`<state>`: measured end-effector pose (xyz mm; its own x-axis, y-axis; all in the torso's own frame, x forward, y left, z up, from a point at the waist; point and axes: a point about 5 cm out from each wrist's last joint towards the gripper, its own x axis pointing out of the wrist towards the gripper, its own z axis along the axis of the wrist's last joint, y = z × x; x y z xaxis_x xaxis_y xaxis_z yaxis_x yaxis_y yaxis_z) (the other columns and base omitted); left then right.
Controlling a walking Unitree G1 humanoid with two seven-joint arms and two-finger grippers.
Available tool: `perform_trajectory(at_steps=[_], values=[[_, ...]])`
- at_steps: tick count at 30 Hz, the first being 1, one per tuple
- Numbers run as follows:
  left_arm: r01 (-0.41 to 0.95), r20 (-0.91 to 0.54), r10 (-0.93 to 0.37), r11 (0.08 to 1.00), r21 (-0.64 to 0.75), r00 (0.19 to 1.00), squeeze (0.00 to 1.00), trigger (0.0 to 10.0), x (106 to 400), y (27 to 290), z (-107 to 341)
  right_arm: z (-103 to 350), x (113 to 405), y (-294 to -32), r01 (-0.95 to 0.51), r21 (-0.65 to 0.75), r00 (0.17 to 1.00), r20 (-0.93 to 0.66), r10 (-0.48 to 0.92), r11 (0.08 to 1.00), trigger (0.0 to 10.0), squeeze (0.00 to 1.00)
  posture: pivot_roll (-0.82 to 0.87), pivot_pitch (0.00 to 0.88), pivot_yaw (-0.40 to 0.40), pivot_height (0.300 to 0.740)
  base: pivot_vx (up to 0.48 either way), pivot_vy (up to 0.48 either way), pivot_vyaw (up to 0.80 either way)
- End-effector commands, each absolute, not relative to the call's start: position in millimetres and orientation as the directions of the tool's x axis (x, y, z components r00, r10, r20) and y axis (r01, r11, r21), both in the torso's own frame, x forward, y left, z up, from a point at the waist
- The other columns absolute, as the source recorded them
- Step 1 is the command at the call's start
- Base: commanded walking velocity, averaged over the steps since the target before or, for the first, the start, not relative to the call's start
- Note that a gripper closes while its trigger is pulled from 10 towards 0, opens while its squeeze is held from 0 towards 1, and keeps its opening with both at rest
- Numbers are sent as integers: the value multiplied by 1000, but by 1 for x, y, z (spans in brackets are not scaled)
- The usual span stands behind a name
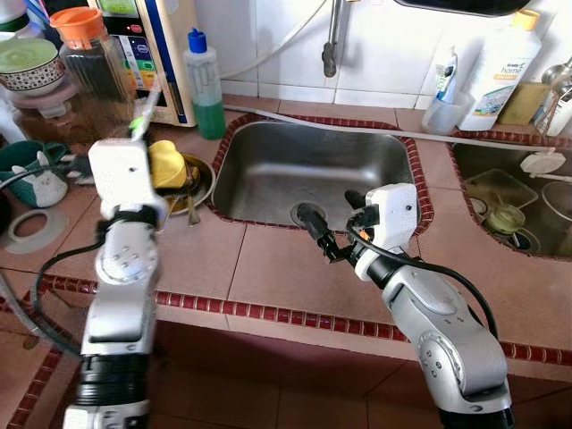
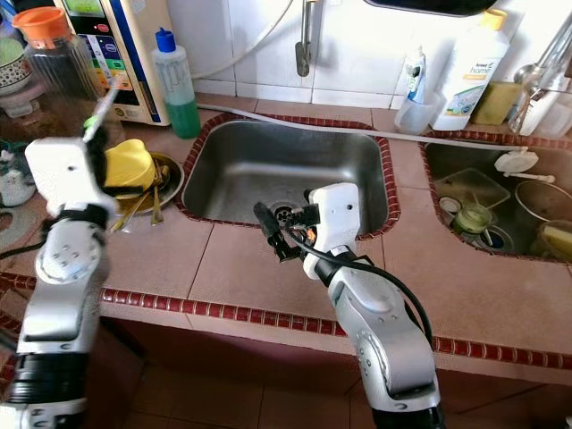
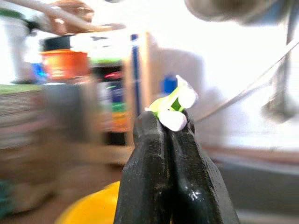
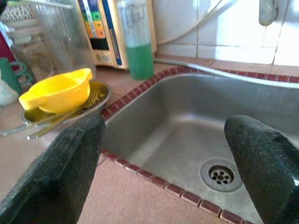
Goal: Kitchen organization
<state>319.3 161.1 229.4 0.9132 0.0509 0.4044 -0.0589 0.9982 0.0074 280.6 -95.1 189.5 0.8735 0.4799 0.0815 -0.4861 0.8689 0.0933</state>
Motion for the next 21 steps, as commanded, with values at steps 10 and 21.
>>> perform_trajectory(at_steps=[10,21], values=[[219,370,-98,928,-300,924,0,10000,316,122,245,196,294,-105,-416,134,908,121,402,899,10000,0,-18,95,21,740,0,0,0],[434,282,-331,735,-522,900,0,10000,314,88,234,203,325,-104,-386,418,922,141,361,822,10000,0,-7,92,29,740,0,0,0]])
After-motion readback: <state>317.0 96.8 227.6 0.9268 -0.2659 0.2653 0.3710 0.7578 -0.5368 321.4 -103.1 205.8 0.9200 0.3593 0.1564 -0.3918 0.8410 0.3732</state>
